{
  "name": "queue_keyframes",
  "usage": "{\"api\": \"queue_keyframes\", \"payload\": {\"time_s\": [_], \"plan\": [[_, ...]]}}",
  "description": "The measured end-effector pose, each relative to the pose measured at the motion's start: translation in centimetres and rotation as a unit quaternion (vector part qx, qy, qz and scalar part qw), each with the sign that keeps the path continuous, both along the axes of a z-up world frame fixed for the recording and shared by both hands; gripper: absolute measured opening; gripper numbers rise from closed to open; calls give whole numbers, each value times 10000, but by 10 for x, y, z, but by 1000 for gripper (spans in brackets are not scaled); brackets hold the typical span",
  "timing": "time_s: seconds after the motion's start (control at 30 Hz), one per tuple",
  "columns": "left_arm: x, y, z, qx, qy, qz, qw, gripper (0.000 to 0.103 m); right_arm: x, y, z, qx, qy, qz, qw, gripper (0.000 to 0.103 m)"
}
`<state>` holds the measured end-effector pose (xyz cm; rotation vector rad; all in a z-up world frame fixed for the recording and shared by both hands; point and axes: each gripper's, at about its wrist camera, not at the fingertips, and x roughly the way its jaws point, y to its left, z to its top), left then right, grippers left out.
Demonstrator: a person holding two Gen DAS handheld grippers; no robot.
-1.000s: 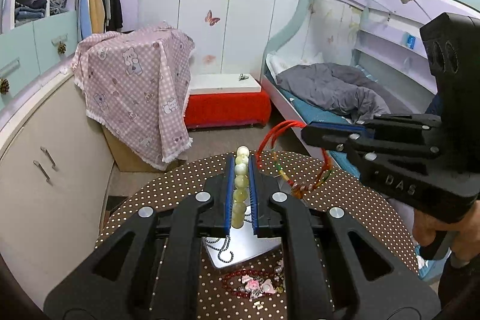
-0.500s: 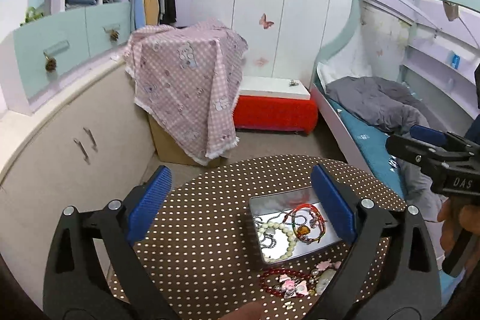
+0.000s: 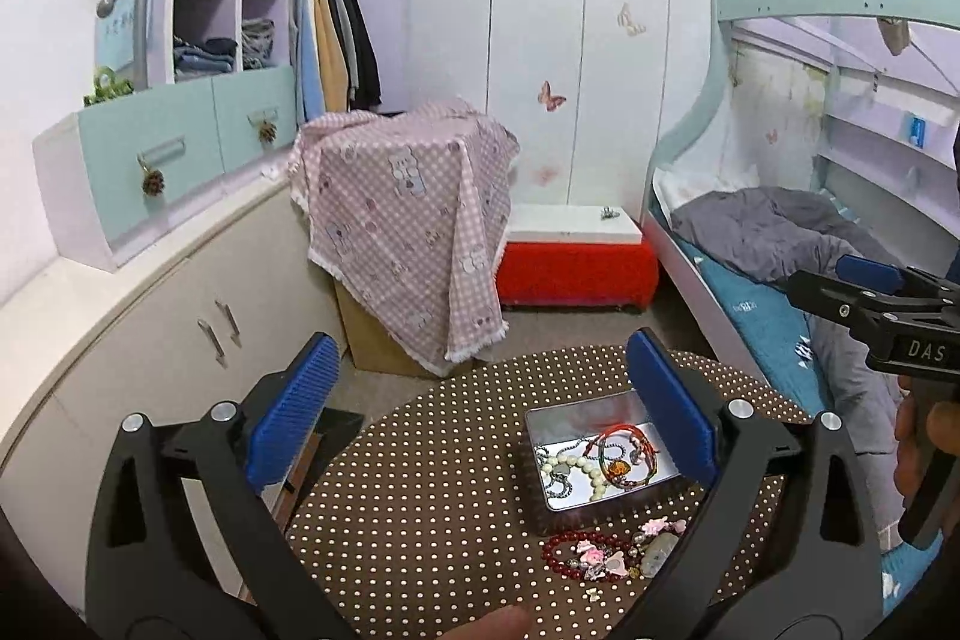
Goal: Organize jewelry
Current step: 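Move both tools back toward the remaining jewelry beside the box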
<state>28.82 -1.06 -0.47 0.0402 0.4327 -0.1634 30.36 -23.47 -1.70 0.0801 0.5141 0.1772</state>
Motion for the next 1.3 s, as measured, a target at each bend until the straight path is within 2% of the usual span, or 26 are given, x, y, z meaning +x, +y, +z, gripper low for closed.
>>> {"api": "queue_keyframes", "payload": {"time_s": [0.37,0.63,0.9,1.07,1.3], "plan": [[-28,9,11,-99,-277,119,9995,95,-35,2,14,16,-326,-14,9995,95],[-42,12,0,-34,-277,145,9995,95,-52,-9,3,68,-233,-115,9996,95],[-46,10,-26,79,-16,70,9999,95,-63,-11,-16,49,-18,-138,9999,95],[-44,9,-48,183,233,9,9996,95,-68,-7,-40,51,267,-115,9996,95],[-32,5,-96,339,859,-61,9957,95,-64,4,-78,-69,777,11,9970,95]]}}
